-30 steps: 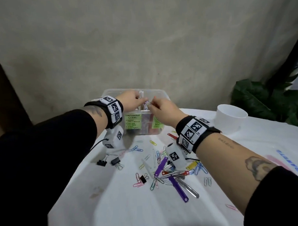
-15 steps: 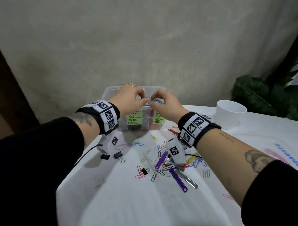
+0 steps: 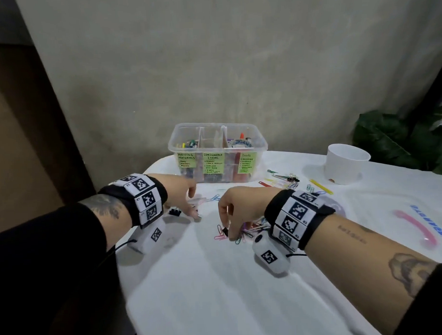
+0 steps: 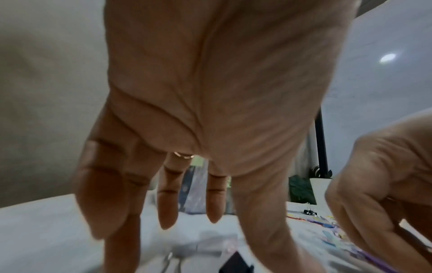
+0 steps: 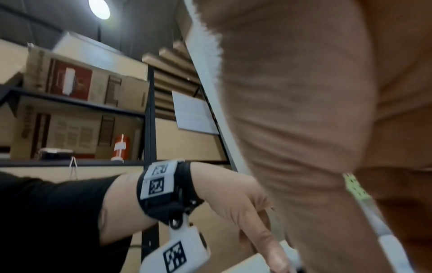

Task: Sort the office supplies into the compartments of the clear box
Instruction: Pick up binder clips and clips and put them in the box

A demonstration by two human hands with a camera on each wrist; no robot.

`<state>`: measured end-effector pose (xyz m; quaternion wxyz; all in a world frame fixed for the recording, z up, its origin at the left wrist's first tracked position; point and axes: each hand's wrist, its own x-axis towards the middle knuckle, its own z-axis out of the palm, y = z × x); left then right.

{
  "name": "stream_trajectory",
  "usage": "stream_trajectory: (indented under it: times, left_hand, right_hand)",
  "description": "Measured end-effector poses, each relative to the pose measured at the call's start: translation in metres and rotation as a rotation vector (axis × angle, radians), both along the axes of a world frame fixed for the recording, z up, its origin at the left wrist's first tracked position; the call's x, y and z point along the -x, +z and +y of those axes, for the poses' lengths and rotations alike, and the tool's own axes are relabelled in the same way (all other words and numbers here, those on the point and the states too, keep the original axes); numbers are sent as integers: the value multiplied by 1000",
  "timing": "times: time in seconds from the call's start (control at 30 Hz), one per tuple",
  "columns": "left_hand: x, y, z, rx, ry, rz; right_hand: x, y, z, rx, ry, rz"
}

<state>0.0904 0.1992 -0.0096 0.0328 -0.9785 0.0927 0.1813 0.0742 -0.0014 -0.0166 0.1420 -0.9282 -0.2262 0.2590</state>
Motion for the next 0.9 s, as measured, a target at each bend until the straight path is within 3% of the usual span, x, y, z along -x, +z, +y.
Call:
stream_trajectory:
  times: [0.2,0.3,0.47,0.53,0.6,0.67,0.77,0.9]
  left_hand:
    - [8,-21,3,93,48,-8]
    - [7,-24,3,135,67,-20]
    - [7,-20,0,302,106,88]
    - [9,-21,-3,313,91,83]
    - [13,-22,-7,266,56,41]
    - [15,-24,-11,246,36,-13]
    - [12,-29,-16,279,57,-38]
    - [5,-25,-29,334,86,48]
  right_hand:
    - [6,-13,-3,-185,-91,105]
    - [2,-12,-12,-319,-224,149]
    - [-2,-6,-16,-889,-637,361]
    - [-5,-4,-16,-1179,-812,547]
    - [-11,-6,-17,-1381,-956,623]
    - [-15,-5,-23,-1356,-999,584]
    - [-26,-8,-44,-1133,-945,463]
    - [-48,-17,-76,-906,-979,222]
